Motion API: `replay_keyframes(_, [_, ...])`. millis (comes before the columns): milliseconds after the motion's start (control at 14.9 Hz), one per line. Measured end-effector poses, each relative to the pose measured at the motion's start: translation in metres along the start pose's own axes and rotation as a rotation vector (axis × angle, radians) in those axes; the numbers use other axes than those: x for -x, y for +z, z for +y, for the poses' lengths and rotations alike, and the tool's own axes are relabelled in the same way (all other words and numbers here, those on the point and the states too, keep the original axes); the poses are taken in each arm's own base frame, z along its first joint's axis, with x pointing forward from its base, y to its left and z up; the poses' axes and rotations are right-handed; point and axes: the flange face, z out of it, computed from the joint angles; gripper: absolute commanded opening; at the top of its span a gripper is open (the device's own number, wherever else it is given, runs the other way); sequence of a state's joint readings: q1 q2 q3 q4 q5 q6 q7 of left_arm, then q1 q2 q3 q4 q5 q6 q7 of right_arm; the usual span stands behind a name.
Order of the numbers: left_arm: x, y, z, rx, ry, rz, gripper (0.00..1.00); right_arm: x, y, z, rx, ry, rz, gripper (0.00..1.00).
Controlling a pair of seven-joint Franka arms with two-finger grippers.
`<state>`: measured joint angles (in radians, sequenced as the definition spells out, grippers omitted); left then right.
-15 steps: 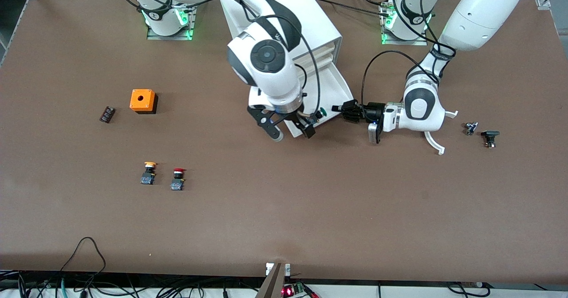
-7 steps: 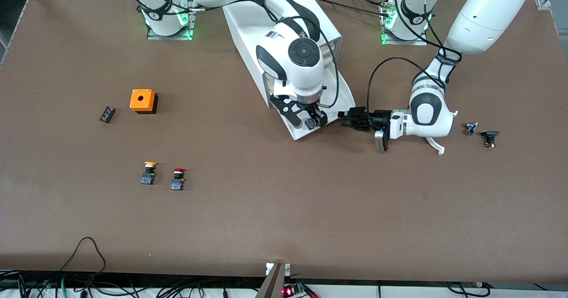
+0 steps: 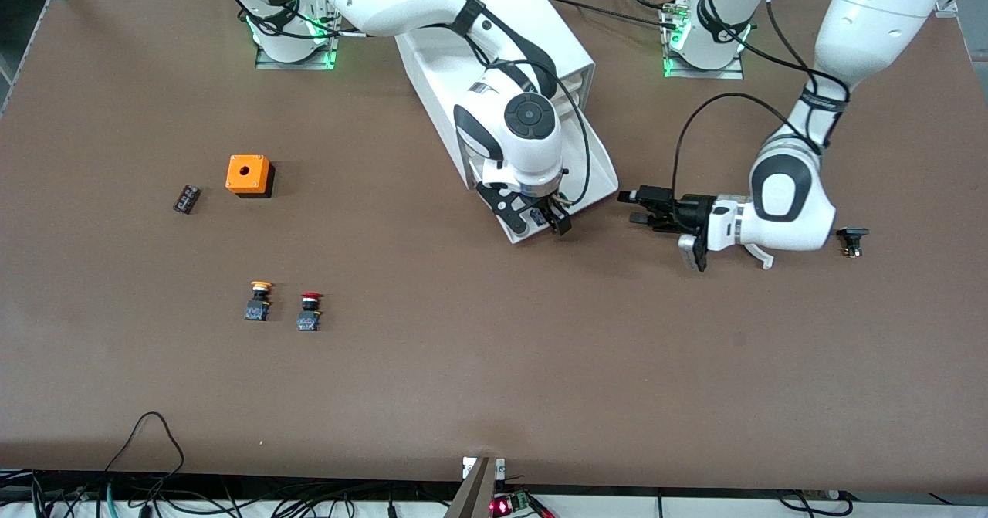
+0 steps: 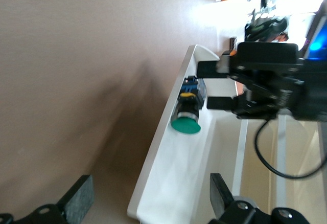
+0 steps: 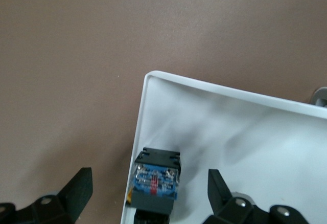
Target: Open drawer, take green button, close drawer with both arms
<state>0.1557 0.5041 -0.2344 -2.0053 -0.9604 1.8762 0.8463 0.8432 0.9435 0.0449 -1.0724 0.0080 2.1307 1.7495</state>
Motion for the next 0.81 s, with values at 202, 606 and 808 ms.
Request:
replay_keyframes(202, [-0.007, -0.049, 0.011, -0.058, -0.045, -0.073, 1.0, -0.001, 0.008, 0.001, 0.001, 0.002, 0.0, 0.63])
replay_keyframes(606, [-0.035, -0.111, 0.09, -0.321, -0.3, -0.163, 1.0, -0.001, 0.003, -0.001, -0.008, 0.003, 0.001, 0.06])
replay_keyframes(808, [-0.041, -0.134, 0.123, -0.463, -0.384, -0.189, 1.0, -0.001, 0.0, -0.003, -0.014, 0.003, 0.0, 0.0])
